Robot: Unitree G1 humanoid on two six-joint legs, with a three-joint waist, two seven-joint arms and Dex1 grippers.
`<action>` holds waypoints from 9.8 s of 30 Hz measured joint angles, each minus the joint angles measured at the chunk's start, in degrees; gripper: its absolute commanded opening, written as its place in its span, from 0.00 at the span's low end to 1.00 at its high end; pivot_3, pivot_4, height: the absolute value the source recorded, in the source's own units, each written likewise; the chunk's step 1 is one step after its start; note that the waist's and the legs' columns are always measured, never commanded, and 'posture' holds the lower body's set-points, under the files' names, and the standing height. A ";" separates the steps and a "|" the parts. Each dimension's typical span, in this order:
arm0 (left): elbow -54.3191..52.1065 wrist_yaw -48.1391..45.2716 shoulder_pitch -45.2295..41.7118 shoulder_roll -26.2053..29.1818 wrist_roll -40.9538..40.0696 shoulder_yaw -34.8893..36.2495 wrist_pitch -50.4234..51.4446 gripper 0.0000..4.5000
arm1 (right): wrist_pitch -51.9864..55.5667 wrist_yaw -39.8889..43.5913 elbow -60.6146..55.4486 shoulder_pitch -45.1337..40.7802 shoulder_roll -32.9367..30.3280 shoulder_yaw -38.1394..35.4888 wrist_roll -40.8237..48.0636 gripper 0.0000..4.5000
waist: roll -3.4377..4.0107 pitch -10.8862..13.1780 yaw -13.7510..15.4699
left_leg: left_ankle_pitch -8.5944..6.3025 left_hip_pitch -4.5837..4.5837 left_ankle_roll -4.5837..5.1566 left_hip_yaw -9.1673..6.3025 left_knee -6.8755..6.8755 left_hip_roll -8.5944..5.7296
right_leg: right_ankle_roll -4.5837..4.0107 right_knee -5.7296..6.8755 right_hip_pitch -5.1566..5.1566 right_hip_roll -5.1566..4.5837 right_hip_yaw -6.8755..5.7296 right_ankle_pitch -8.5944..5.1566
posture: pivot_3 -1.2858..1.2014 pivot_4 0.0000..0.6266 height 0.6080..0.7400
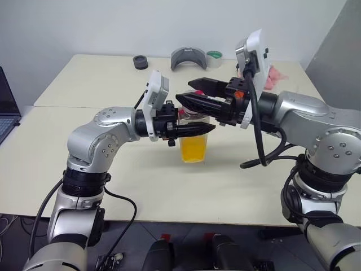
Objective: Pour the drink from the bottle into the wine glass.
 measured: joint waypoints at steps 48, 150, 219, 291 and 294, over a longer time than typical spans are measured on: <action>-7.38 3.93 2.99 0.43 -4.81 4.39 5.35 0.44 | -32.51 54.93 30.25 -5.15 -14.15 11.60 -18.22 0.99 | 0.06 0.07 0.22 | 0.01 0.00 -0.01 -0.11 -0.01 0.00 | -0.02 0.04 0.02 -0.12 -0.06 -0.05 | 0.52 0.24 1.00; 2.41 -0.19 -0.90 -1.76 1.53 0.98 -0.30 0.44 | -18.09 8.58 0.44 7.27 -15.06 3.82 -3.34 0.99 | 0.06 0.07 -0.52 | 0.01 -0.04 -0.01 -0.11 -0.01 -0.01 | 0.00 0.01 0.03 0.10 0.09 -0.10 | 0.52 0.24 1.00; 2.23 -1.35 -0.97 -1.76 1.47 1.02 -1.47 0.44 | -19.08 8.64 3.79 9.23 -11.00 4.24 6.13 0.99 | 0.05 0.07 -0.52 | 0.01 -0.04 -0.01 -0.11 -0.01 0.00 | 0.01 0.02 0.03 0.15 0.13 -0.10 | 0.52 0.24 1.00; 0.10 -0.84 0.07 -1.94 1.39 1.01 -1.42 0.44 | -41.05 -12.05 13.14 51.71 -2.75 0.61 -38.60 1.00 | 0.01 0.04 -0.06 | 0.02 0.07 -0.04 -0.03 0.02 -0.06 | 0.09 0.04 0.10 0.50 0.41 -0.16 | 0.52 0.24 1.00; 0.06 -0.54 0.12 -1.92 1.41 1.01 -1.43 0.44 | -38.02 -7.83 7.81 52.07 -6.32 0.23 -36.20 1.00 | 0.02 0.04 -0.05 | 0.02 0.06 -0.04 -0.01 0.03 -0.07 | 0.10 0.04 0.10 0.50 0.44 -0.16 | 0.52 0.24 1.00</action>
